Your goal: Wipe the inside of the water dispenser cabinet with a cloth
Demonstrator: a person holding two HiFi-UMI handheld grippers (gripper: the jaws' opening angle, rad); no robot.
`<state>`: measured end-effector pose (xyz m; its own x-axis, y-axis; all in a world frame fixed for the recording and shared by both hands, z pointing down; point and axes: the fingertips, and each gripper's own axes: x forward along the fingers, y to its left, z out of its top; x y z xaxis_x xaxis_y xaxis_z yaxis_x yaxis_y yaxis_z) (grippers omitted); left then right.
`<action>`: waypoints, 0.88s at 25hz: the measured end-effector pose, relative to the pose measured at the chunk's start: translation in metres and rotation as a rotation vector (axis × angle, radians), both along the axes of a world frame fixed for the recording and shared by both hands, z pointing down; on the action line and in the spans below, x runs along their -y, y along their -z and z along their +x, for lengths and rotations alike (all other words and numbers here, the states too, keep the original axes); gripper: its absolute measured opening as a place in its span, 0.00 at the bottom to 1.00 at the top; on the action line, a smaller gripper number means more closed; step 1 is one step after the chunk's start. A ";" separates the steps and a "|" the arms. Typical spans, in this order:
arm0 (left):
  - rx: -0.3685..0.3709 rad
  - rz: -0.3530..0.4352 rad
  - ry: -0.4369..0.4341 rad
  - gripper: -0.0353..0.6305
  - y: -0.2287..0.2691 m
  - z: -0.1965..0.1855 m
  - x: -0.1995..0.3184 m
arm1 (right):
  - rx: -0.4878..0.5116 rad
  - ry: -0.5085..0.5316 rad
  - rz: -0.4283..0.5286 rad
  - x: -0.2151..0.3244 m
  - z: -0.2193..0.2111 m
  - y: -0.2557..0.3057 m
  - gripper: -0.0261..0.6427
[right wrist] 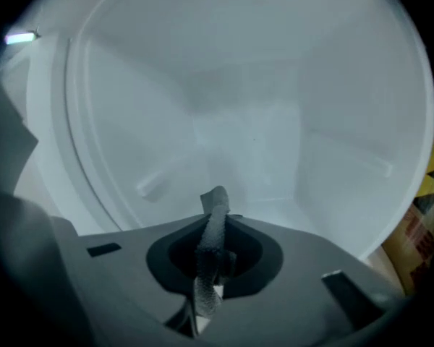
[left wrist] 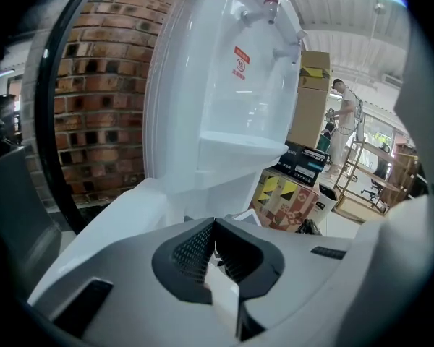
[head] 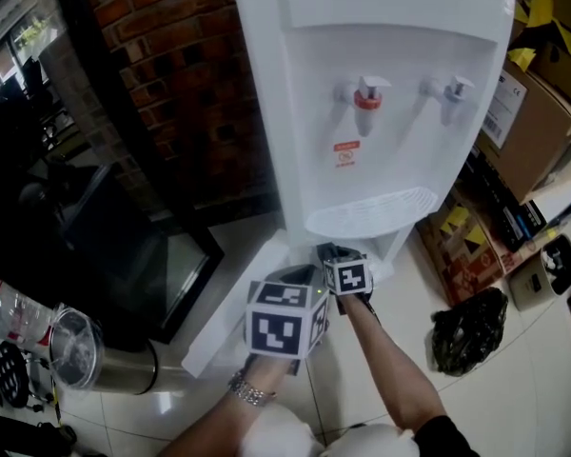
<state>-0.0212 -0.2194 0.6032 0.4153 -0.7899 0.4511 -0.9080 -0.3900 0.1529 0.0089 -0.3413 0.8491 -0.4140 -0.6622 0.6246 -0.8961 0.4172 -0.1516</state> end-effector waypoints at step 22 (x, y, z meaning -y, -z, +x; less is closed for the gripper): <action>-0.013 0.023 -0.007 0.05 0.011 0.001 -0.005 | 0.026 0.014 0.055 -0.012 -0.010 0.021 0.07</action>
